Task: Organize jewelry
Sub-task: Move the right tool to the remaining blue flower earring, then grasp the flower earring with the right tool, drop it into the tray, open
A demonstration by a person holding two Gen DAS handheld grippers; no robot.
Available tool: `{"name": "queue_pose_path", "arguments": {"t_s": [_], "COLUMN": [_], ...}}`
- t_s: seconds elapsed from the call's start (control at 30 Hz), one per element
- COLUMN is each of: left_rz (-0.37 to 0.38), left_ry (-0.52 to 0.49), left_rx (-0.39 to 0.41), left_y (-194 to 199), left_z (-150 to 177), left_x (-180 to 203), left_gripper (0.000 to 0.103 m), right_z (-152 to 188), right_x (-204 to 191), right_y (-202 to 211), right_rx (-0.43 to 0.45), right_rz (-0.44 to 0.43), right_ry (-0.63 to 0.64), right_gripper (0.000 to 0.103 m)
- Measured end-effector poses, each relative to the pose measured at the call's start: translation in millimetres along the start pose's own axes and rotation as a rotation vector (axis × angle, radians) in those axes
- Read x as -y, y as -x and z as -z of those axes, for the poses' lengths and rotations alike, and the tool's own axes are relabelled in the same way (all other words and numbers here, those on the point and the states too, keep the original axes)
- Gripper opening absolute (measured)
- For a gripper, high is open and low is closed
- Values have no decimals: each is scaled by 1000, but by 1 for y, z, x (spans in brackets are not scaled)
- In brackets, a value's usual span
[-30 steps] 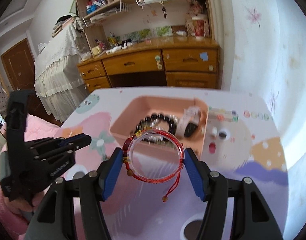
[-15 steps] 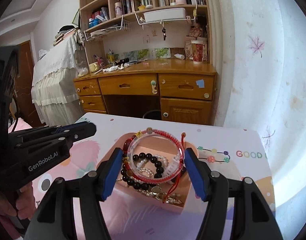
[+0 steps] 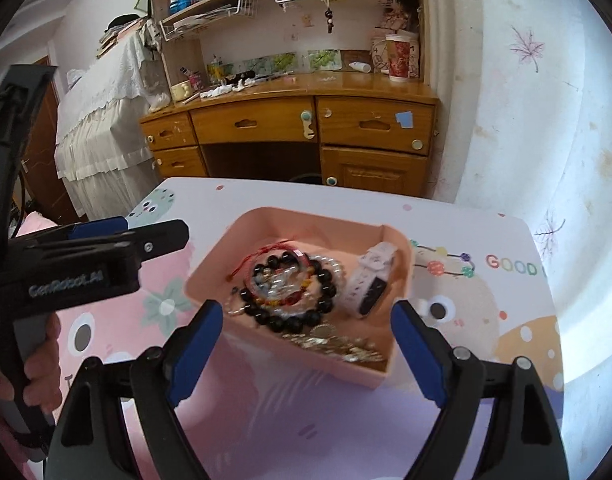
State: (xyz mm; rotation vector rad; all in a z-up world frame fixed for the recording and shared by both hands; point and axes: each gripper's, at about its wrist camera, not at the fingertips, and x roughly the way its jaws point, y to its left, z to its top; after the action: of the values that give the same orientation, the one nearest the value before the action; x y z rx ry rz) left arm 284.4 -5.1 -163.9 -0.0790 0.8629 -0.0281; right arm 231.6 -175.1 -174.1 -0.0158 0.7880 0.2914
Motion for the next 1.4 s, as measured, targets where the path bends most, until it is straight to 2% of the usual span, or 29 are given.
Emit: {"name": "queue_pose_path", "arguments": {"t_s": [0.17, 0.33, 0.43, 0.6, 0.83, 0.97, 1.03, 1.17, 1.3, 1.4], "left_rz": [-32, -44, -63, -63, -44, -28, -44, -75, -83, -82], "left_ry": [8, 49, 74, 142, 248, 274, 270, 234, 184, 148], "left_rx": [-33, -100, -128, -171, -229, -233, -231, -225, -213, -203], "left_y": [0, -6, -9, -12, -26, -30, -32, -33, -32, -29], "left_z": [7, 21, 28, 37, 46, 48, 48, 48, 46, 44], "left_x": [-28, -66, -89, -127, -167, -176, -178, -178, -173, -169], "left_gripper": [90, 90, 90, 90, 90, 90, 90, 90, 90, 90], "right_z": [5, 14, 22, 31, 30, 31, 31, 27, 15, 8], "right_x": [-20, -43, -60, -82, -106, -113, -117, -124, -126, -121], "right_y": [-3, -19, -28, -55, -70, -81, -82, -80, -68, -57], "right_rx": [-21, -99, -129, -222, -259, -308, -317, -335, -283, -270], "right_rz": [-54, -81, -90, -64, 17, 88, 128, 131, 110, 146], "right_ry": [-82, -143, -150, -167, -113, -69, -38, 12, 33, 36], "right_gripper": [85, 80, 71, 46, 37, 29, 21, 20, 20, 20]}}
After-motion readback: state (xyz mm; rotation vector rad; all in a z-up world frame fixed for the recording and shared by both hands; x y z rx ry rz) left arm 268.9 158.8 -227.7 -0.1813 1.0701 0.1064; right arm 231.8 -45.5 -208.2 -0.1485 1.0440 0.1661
